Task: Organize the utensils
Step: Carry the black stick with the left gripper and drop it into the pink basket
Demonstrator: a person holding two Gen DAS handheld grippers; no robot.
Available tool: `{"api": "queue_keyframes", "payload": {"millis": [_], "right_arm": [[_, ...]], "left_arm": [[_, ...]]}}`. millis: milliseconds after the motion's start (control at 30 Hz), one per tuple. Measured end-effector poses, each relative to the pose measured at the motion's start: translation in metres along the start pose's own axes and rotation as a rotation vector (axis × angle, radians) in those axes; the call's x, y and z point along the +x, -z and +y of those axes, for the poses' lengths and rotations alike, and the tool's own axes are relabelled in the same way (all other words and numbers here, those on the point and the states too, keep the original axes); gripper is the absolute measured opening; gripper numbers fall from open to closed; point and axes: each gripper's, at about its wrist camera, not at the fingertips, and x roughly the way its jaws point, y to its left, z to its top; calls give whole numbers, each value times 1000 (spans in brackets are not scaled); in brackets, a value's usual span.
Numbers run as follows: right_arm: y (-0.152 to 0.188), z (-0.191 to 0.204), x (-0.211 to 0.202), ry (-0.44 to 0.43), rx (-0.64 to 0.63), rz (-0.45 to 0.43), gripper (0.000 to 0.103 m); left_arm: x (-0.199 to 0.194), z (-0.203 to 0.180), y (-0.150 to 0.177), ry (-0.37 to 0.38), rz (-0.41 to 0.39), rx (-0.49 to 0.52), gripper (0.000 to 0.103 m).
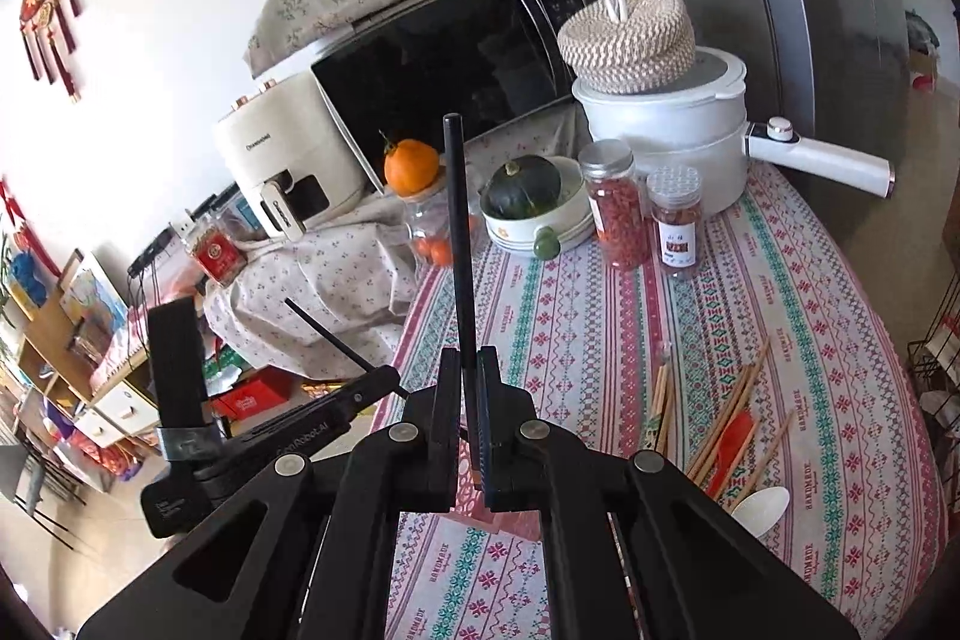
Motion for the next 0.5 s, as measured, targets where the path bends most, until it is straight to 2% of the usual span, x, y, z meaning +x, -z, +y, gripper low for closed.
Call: {"api": "queue_keyframes", "payload": {"millis": [233,433,467,500], "right_arm": [[10,-17,43,4,73,87,4],[15,-31,56,6,119,124,4],[15,-32,57,8,127,123,5],[15,-34,57,4,133,123,5]], "left_arm": [[4,2,0,-2,20,-6,7],[3,4,1,-7,27,-5,7],[3,4,1,-10,26,-2,8],[2,3,0,-21,24,2,16]]}}
